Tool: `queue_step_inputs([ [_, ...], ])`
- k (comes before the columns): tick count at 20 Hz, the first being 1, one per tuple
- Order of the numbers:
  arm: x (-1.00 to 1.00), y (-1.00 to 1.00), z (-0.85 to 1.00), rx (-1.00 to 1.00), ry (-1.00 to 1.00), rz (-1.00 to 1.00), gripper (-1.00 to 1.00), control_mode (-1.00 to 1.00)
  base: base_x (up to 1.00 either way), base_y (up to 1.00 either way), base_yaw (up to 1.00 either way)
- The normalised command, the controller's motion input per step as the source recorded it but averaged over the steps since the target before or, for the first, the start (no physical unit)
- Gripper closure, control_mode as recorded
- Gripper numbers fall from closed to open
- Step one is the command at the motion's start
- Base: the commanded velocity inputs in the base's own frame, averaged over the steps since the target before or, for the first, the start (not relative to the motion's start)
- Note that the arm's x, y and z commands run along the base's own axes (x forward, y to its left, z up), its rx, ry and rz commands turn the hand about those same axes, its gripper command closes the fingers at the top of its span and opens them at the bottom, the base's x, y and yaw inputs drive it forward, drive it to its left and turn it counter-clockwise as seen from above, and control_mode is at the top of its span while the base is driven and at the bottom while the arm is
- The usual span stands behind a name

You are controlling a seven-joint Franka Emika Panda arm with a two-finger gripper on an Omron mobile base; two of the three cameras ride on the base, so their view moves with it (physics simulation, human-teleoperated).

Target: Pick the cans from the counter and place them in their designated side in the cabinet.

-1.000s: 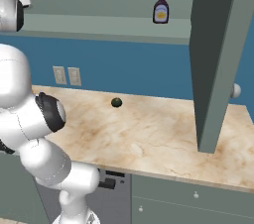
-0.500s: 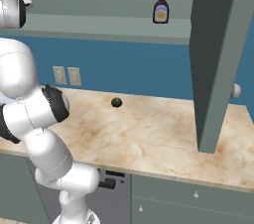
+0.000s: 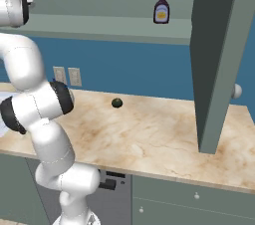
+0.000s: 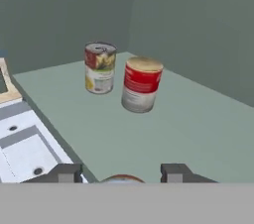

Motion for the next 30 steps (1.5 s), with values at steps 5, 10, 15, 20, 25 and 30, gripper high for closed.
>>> queue_step_inputs([
  [5,0.25,0.12,-0.01,-0.03,0.03,0.00,1.00,-1.00,0.00,0.00,0.00],
  [10,0.23,0.12,0.00,-0.03,0.02,0.00,1.00,-1.00,0.00,0.00,0.00],
  [15,0.22,0.14,0.00,-0.03,0.01,0.00,1.00,-1.00,0.00,0.00,0.00],
  [20,0.19,0.12,0.00,-0.03,0.01,0.00,1.00,-1.00,0.00,0.00,0.00],
  [25,0.11,0.05,0.00,-0.03,0.00,0.00,-1.00,-1.00,0.00,0.00,0.00],
  [30,0.09,0.00,0.00,-0.02,0.00,0.00,-1.00,-1.00,0.00,0.00,0.00],
])
